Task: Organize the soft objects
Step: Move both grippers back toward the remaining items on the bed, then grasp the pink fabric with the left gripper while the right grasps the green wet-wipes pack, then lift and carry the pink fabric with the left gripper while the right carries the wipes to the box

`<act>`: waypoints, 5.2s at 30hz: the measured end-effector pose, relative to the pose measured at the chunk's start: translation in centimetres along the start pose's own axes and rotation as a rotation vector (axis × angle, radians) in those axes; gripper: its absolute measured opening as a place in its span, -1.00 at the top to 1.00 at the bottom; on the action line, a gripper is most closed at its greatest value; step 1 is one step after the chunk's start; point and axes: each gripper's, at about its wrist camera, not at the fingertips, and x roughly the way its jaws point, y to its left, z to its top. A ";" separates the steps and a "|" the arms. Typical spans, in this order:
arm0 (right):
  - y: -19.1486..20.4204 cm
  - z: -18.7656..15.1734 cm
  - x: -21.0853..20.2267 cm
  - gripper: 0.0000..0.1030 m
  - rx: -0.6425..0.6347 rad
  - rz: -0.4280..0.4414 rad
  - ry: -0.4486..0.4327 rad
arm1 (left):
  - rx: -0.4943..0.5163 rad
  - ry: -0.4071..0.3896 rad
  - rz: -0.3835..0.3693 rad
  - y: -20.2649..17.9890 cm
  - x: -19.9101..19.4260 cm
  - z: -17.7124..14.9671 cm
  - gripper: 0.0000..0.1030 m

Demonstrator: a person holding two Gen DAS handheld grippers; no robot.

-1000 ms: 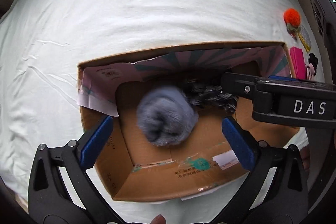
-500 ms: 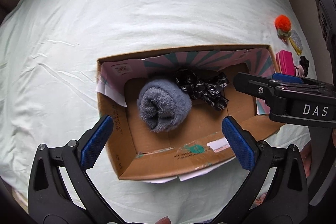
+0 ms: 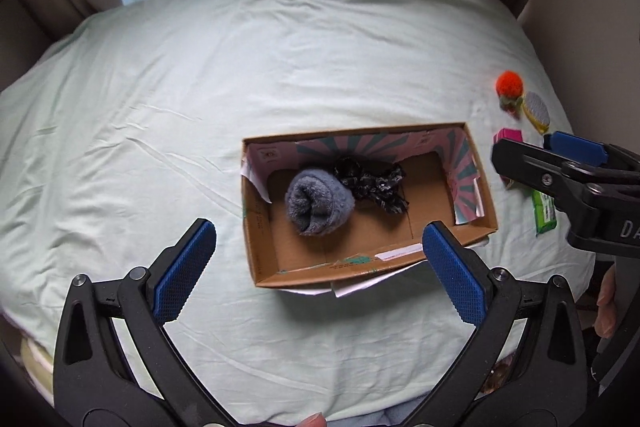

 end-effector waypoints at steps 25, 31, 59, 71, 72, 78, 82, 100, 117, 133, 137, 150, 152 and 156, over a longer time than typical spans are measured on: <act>-2.5 -7.0 -18.6 -0.99 -0.010 -0.151 -0.484 | -0.022 -0.386 0.032 -2.9 -16.9 -2.6 -0.99; -5.7 -8.6 -20.3 -0.99 0.042 -0.218 -0.547 | 0.052 -0.388 -0.008 -6.2 -16.4 -1.7 -0.99; -29.5 -13.6 -9.1 -0.99 0.253 -0.285 -0.306 | 0.648 -0.072 -0.277 -40.0 3.8 6.7 -0.99; -34.7 -14.0 2.3 -0.98 0.326 -0.281 -0.233 | 0.985 0.198 -0.288 -48.8 19.4 6.0 -0.99; -34.9 -14.1 3.1 -0.98 0.326 -0.280 -0.221 | 1.011 0.212 -0.285 -49.2 20.3 5.7 -0.99; -35.9 -14.3 7.3 -0.85 0.335 -0.256 -0.151 | 1.106 0.279 -0.263 -50.3 25.1 4.0 -0.99; -36.2 -14.3 9.5 -0.84 0.321 -0.262 -0.118 | 1.105 0.305 -0.246 -50.5 27.6 3.5 -0.93; -35.9 -15.7 11.1 0.21 0.270 -0.298 -0.073 | 1.082 0.382 -0.261 -50.9 30.0 2.1 0.41; -34.6 -15.4 1.5 0.26 0.256 -0.306 -0.178 | 0.937 0.216 -0.287 -48.5 18.7 4.4 0.46; -26.5 -10.2 -12.6 0.26 0.002 -0.149 -0.283 | 0.390 -0.033 -0.241 -36.1 -0.3 6.2 0.46; -23.0 -8.6 -14.5 0.26 -0.069 -0.084 -0.290 | 0.213 -0.071 -0.203 -30.9 -3.1 5.5 0.46; -9.0 -2.8 -11.5 0.26 -0.164 0.083 -0.252 | -0.102 -0.116 -0.078 -12.5 -6.0 2.5 0.46; -7.4 -2.1 -10.0 0.26 -0.155 0.091 -0.227 | -0.131 -0.102 -0.057 -9.8 -5.3 2.2 0.46; -5.1 -0.8 -5.6 0.26 -0.085 0.110 -0.146 | -0.150 -0.063 -0.029 -5.3 -3.3 1.6 0.46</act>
